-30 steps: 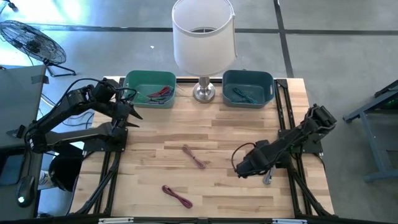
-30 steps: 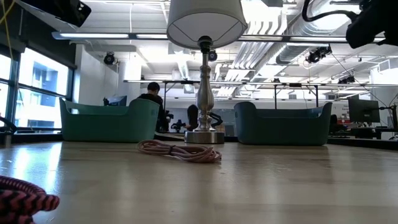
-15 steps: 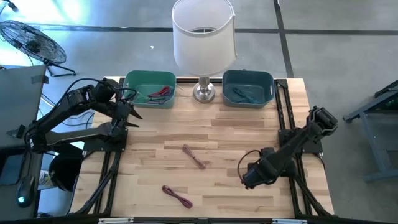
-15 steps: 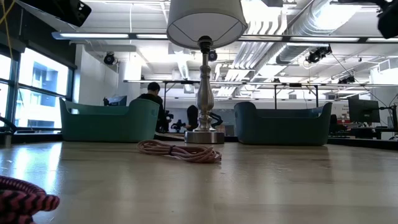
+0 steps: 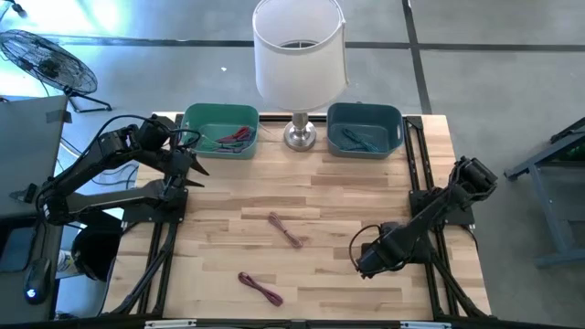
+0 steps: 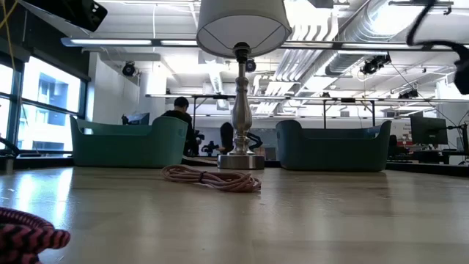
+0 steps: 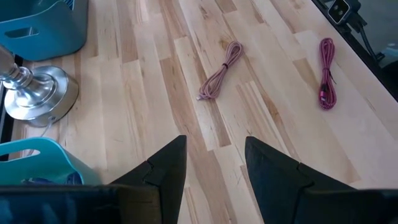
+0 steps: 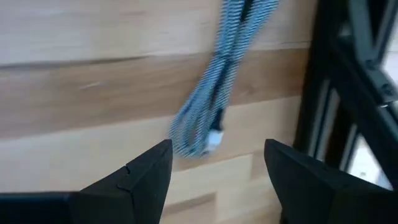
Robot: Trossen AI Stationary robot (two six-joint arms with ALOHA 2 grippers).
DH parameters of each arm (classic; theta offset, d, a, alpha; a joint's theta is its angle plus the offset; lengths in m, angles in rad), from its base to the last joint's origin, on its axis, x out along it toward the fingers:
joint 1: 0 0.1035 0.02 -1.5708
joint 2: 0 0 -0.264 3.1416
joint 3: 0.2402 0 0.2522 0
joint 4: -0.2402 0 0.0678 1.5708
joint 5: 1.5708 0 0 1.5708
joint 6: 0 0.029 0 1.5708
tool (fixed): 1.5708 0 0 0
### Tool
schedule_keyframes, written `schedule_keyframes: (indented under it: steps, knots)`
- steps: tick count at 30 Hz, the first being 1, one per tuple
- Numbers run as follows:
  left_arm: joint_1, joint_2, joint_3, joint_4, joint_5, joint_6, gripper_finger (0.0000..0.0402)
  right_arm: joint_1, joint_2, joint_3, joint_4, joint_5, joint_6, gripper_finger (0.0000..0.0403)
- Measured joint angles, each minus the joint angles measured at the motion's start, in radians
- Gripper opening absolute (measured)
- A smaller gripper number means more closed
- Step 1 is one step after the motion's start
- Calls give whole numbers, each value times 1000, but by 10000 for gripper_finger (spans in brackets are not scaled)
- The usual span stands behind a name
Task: Pick & Place USB Port
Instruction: Put the white and black charger cable into the blue bin
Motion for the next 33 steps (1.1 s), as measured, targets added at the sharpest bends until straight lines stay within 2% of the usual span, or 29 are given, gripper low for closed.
schedule_keyframes:
  steps: [4, 17, 21, 24, 26, 28, 29, 33]
  knots:
    - [0, 0, 0, 0, 0, -2, 160, 0, -13, -72, 30, -42, 7, 247]
    - [0, 0, 0, -2, 0, -19, 160, -41, -56, -305, 399, -55, 5, 246]
    - [0, 0, 0, -2, -1, -20, 160, -44, -61, -350, 454, -64, 1, 236]
    - [0, 0, 0, -2, -1, -19, 160, -45, -62, -361, 475, -54, -28, 186]
    - [0, 0, 0, -2, -1, -20, 160, -45, -62, -362, 488, -35, -66, 127]
    - [0, 0, 0, -2, -1, -20, 160, -45, -61, -362, 503, -14, -104, 51]
    - [0, 0, 0, -2, -1, -20, 160, -45, -63, -362, 505, -9, -132, 30]
    - [0, 0, 0, -2, -2, -20, 160, -55, -80, -367, 493, 8, -172, 16]
